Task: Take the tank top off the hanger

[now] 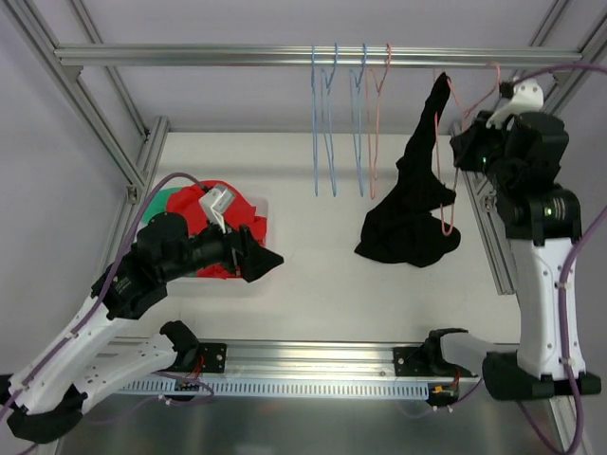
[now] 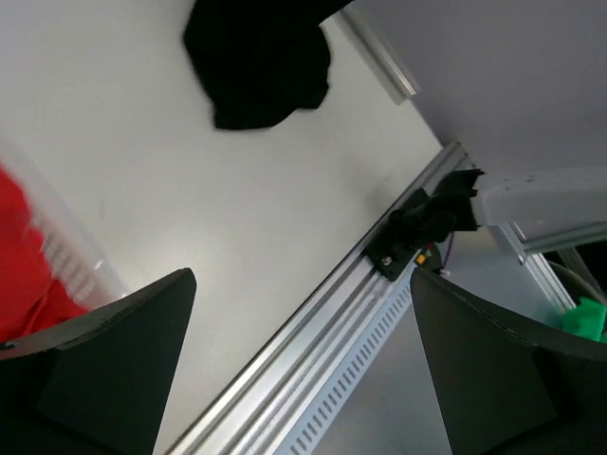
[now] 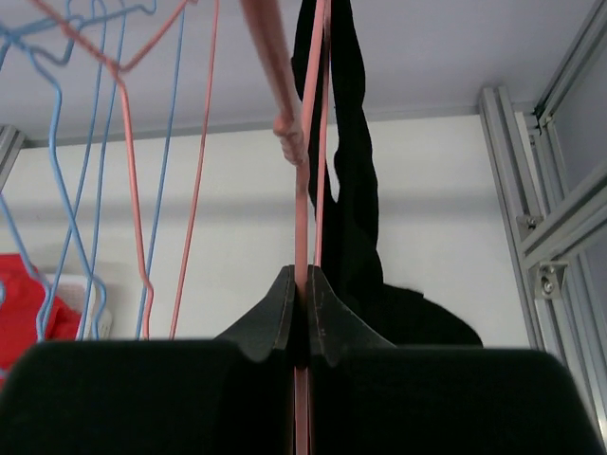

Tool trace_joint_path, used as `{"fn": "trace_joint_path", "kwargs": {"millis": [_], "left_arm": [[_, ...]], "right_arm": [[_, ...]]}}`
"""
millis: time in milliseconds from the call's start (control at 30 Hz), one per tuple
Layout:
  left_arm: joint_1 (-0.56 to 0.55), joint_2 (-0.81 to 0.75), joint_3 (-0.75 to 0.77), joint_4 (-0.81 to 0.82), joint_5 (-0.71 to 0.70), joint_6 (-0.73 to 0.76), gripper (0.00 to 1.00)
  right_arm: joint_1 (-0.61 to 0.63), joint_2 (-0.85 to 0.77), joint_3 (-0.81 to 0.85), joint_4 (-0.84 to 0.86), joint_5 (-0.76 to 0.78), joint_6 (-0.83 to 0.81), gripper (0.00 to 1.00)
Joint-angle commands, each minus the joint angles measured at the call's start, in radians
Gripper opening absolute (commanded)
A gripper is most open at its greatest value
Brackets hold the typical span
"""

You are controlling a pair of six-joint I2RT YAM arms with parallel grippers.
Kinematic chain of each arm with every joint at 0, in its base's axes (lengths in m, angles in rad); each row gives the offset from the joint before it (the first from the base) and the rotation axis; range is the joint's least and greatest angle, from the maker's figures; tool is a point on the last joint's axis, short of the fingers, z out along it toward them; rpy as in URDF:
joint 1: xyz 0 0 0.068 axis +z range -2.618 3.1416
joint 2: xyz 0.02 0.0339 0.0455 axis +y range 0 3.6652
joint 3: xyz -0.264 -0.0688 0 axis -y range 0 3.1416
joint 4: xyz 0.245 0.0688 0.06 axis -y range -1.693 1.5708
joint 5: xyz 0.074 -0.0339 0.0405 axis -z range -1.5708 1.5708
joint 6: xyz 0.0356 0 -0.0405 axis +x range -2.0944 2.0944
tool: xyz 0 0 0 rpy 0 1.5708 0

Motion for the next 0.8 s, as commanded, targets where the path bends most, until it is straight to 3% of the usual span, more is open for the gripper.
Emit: {"fn": "trace_joint_path", "kwargs": {"millis": [0,33,100,167,200,333,400,467,567,633,667,700,767], "left_arm": [[-0.18,0.158,0.227,0.186,-0.138,0.111,0.99],[-0.285,0.282,0.36,0.186,-0.177,0.141,0.99],[-0.384,0.478,0.567,0.185,-0.275,0.249,0.99],[-0.48,0.597,0.689,0.188,-0.361,0.333,0.99],[-0.49,0.71,0.808,0.185,-0.366,0.35,0.99],[-0.495,0.934,1.024,0.18,-0.309,0.399,0.98],[-0.495,1.038,1.123,0.179,-0.271,0.415,0.91],[-0.495,1.097,1.18,0.18,-0.203,0.415,0.79],[-0.495,1.183,1.263,0.18,-0.157,0.403,0.77],[-0.495,1.218,1.297,0.18,-0.128,0.399,0.7],[-0.495,1.228,1.306,0.18,-0.134,0.393,0.67],[-0.495,1.237,1.312,0.18,-0.143,0.392,0.57],[-0.495,1.24,1.307,0.18,-0.153,0.39,0.54]], "right_arm": [[-0.008,-0.243,-0.141,-0.006,-0.061,0.028,0.0],[-0.008,-0.294,-0.176,-0.034,-0.077,0.03,0.0],[-0.008,-0.43,-0.246,-0.129,-0.122,0.038,0.0],[-0.008,-0.493,-0.24,-0.264,-0.156,0.038,0.0],[-0.008,-0.518,-0.224,-0.314,-0.159,0.032,0.0],[-0.006,-0.635,-0.142,-0.525,-0.142,0.021,0.0],[-0.006,-0.653,-0.08,-0.56,-0.159,0.027,0.0],[-0.006,-0.656,-0.033,-0.618,-0.182,0.031,0.0],[-0.005,-0.647,0.024,-0.646,-0.202,0.028,0.0],[-0.003,-0.641,0.035,-0.651,-0.208,0.025,0.0],[0.002,-0.638,0.035,-0.651,-0.214,0.025,0.0],[0.003,-0.636,0.035,-0.651,-0.216,0.024,0.0],[0.005,-0.635,0.033,-0.651,-0.222,0.025,0.0]]}}
